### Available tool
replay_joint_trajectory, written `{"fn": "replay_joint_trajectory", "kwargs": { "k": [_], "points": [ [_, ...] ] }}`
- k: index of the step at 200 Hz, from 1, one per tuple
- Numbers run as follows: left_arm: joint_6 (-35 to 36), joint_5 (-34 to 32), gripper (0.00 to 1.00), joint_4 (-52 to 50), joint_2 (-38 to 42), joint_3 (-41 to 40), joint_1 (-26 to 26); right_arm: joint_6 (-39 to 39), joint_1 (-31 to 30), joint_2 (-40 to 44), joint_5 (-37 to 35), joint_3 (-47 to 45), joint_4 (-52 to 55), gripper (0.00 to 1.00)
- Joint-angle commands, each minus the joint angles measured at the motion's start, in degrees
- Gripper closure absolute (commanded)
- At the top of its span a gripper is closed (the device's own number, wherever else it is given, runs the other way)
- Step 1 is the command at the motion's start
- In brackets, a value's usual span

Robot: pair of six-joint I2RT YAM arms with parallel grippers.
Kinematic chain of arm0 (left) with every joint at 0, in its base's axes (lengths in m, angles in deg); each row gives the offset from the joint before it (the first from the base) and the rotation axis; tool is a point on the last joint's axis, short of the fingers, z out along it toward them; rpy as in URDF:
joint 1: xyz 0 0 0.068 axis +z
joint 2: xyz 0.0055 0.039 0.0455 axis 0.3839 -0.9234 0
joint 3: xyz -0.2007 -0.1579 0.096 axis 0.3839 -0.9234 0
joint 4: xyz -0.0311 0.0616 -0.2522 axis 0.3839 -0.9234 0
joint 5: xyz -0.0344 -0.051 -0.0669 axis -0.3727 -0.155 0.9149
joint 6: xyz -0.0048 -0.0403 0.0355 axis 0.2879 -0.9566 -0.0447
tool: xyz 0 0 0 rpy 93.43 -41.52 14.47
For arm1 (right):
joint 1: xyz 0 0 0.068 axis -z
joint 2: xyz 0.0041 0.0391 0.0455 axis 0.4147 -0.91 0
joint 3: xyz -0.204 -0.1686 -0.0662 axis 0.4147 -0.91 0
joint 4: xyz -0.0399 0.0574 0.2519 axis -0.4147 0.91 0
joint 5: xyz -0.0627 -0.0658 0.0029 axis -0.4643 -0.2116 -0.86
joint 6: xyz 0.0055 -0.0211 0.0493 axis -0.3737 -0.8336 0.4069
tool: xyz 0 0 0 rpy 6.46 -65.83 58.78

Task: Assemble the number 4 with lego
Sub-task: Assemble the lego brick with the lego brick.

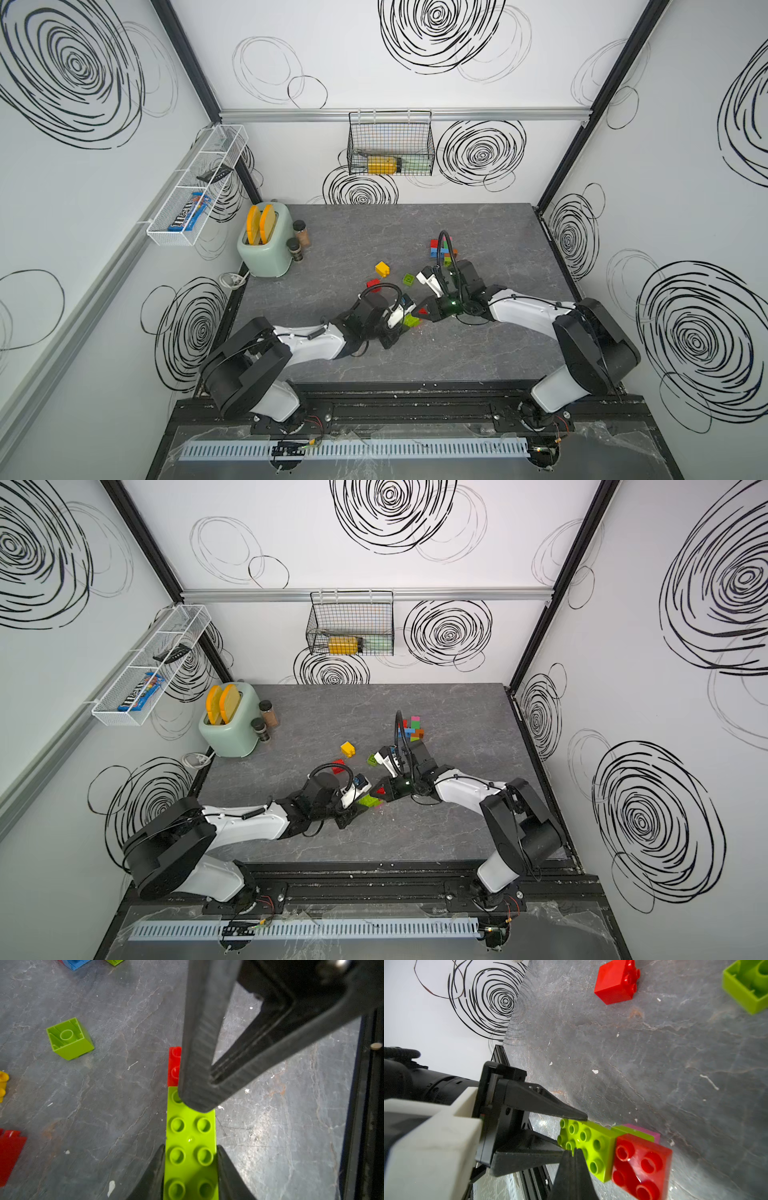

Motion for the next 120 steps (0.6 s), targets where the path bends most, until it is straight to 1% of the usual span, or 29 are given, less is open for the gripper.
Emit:
{"fn": "replay_joint_trajectory", "kwargs": {
  "k": [1,33,63,120],
  "points": [
    [-0.58,0.28,1.0,-2.52,-1.23,0.92,0.48,-0.54,-0.47,-1.32,-1.16,1.37,1.07,1.0],
    [-0.93,0.09,1.0,-2.68,-1.3,0.84,0.52,0.41,-0.2,-2.08,-6.13,0.16,2.84,1.0],
    [-1.7,-0.03,1.0,-4.13,-1.58,1.51,0.62,0.51,0.08,-3.14,-8.81,-1.03,4.76,1.0],
    [-3.42,-1.93,1.0,-6.51,-2.64,3.1,0.43,-0.18,0.38,-2.89,-9.95,-2.36,5.88,1.0]
  ]
}}
